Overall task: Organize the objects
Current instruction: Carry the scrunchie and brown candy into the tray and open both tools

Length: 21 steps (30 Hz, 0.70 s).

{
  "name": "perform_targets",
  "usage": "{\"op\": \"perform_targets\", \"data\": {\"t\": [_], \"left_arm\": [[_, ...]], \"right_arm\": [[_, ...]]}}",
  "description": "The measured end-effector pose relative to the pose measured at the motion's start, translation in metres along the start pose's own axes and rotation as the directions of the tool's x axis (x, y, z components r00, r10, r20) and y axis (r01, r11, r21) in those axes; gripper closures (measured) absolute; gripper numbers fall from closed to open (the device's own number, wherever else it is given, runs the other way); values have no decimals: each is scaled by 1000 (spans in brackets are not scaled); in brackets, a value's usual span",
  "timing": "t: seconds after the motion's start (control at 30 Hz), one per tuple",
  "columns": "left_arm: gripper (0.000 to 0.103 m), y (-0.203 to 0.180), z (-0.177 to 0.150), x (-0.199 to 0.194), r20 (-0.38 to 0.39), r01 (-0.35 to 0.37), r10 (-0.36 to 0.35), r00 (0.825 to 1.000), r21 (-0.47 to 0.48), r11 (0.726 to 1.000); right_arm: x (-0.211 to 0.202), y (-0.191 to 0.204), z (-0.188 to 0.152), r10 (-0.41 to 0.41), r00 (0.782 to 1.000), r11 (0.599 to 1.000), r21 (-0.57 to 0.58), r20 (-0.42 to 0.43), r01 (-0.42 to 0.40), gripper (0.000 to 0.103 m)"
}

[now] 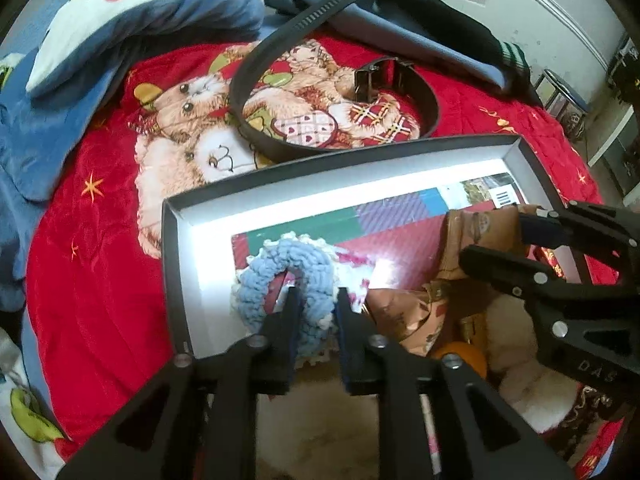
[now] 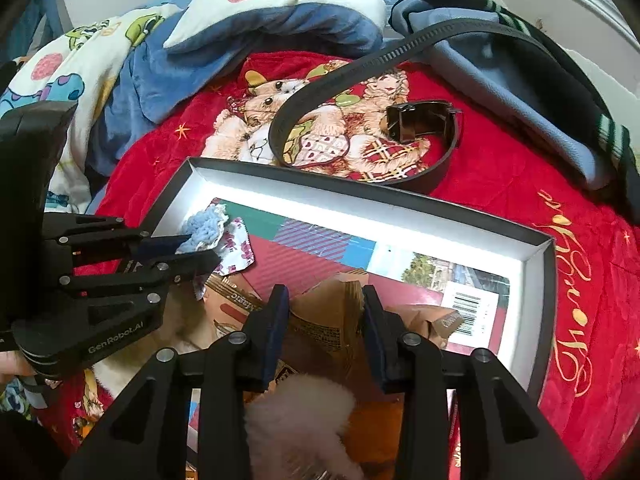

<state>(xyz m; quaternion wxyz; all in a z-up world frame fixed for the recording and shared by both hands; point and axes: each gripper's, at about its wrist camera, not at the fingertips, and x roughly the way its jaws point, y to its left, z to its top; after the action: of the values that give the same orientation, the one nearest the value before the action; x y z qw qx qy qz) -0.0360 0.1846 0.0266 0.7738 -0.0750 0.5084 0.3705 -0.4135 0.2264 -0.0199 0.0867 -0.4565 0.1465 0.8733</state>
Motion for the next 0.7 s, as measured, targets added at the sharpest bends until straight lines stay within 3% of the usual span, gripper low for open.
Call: {"op": "perform_targets", "data": {"t": [0.07,0.3,0.37,0.63,0.7], "left_arm": [[74,-2,-1,-2,3,3,-3,1000,3,1000],[36,-8,-3,-9,10,12,-12,1000,17,1000],[32,-10,-3,-13,21,-6,6,1000,25,1000],[22,-11,-7,-34,49,-10,9,999,27,1000],[14,-14,-10,-41,61,-14,11,998,42,999]], "right_arm": [[-2,0,-1,-3,1000,1000,-1,8,3,66],[-9,7,-2,-4,1000,999,-32,13,4,59],[-13,10,-3,-5,1000,999,-38,19,6,54],[-42,18,-8,-9,998,999,-44,64,12,52],[-53,20,-12,-8,997,999,-40,82,11,52]]}}
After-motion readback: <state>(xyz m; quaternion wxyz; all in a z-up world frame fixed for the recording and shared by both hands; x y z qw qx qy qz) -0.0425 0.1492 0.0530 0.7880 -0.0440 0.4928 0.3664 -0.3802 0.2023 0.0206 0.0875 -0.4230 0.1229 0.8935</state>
